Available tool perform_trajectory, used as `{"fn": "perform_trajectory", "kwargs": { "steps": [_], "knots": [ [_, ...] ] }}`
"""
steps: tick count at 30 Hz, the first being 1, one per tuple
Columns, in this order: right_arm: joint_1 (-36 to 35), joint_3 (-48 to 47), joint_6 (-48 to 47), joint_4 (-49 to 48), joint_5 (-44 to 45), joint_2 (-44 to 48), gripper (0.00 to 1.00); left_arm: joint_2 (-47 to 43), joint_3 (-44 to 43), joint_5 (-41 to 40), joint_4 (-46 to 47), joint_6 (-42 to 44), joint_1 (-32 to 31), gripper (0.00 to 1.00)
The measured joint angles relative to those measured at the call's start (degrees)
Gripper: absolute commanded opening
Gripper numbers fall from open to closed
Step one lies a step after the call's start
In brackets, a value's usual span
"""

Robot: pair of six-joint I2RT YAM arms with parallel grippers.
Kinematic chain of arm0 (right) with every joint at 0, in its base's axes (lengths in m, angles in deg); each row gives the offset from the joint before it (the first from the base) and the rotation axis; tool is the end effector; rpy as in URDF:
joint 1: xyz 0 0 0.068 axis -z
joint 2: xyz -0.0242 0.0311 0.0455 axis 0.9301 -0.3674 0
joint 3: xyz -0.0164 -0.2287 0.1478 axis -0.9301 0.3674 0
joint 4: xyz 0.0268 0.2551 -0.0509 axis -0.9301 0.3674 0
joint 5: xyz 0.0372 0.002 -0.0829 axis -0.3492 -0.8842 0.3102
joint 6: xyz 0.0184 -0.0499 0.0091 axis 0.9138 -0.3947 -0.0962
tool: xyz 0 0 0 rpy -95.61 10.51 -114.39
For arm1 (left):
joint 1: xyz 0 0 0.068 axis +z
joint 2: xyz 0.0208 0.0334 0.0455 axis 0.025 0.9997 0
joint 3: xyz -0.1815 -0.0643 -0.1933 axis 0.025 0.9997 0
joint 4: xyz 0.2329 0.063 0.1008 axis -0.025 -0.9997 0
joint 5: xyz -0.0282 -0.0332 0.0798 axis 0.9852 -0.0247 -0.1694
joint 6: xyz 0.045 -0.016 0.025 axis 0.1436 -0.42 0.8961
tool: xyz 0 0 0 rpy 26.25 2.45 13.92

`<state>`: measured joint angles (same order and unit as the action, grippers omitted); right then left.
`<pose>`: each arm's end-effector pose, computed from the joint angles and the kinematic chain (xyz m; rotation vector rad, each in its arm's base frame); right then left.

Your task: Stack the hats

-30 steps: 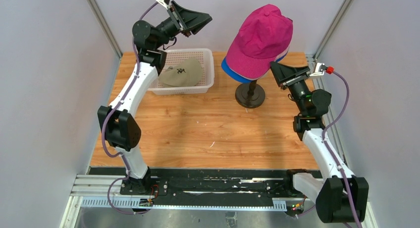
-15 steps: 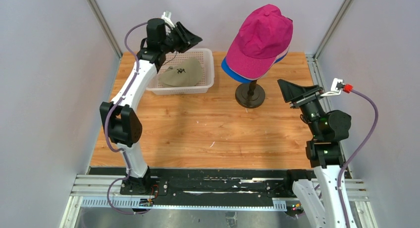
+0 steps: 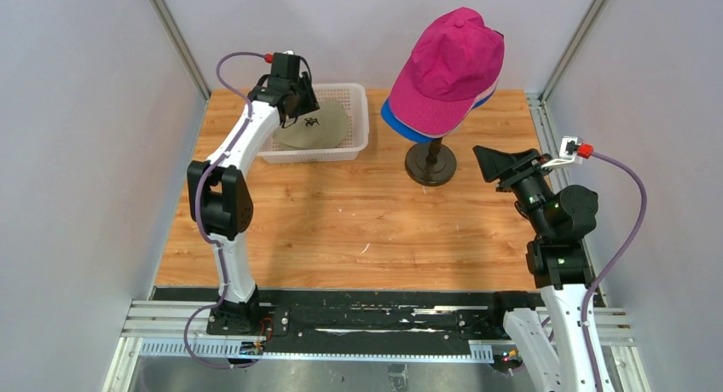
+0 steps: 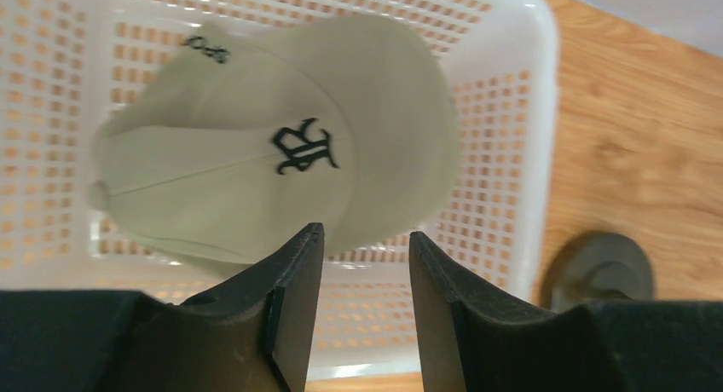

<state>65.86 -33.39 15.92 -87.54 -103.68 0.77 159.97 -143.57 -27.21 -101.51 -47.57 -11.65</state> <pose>0.1363 0.0182 0.3803 0.2131 1.3907 0.9160 0.4482 -0.1025 0.3212 -0.3690 2.2221 -0.3647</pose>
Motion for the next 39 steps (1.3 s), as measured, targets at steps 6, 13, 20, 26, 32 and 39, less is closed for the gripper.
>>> {"fn": "perform_trajectory", "kwargs": {
  "steps": [6, 13, 20, 26, 32, 39],
  "knots": [
    [0.0, 0.0, -1.1, 0.1, -0.3, -0.4, 0.49, 0.1, 1.2, -6.8, -2.0, 5.3, 0.7, 0.55],
    [0.0, 0.0, -1.7, 0.2, -0.7, -1.1, 0.49, 3.3, -1.0, -7.5, -4.1, 7.8, 3.9, 0.63],
    [0.0, 0.3, -2.0, 0.3, -1.1, -1.9, 0.48, 9.1, -5.9, -5.6, -8.5, 8.9, 6.2, 0.68],
    [0.0, 0.6, -2.1, 0.2, -1.1, -2.8, 0.48, 11.2, -7.9, -3.9, -9.7, 9.7, 6.2, 0.70],
    [0.0, 0.9, -2.1, 0.0, -1.1, -3.8, 0.47, 12.3, -9.6, -3.4, -10.3, 11.2, 6.2, 0.70],
    [0.0, 1.5, -2.1, -0.5, -1.1, -4.2, 0.47, 14.7, -10.0, -3.0, -10.9, 12.9, 6.2, 0.70]
  ]
}}
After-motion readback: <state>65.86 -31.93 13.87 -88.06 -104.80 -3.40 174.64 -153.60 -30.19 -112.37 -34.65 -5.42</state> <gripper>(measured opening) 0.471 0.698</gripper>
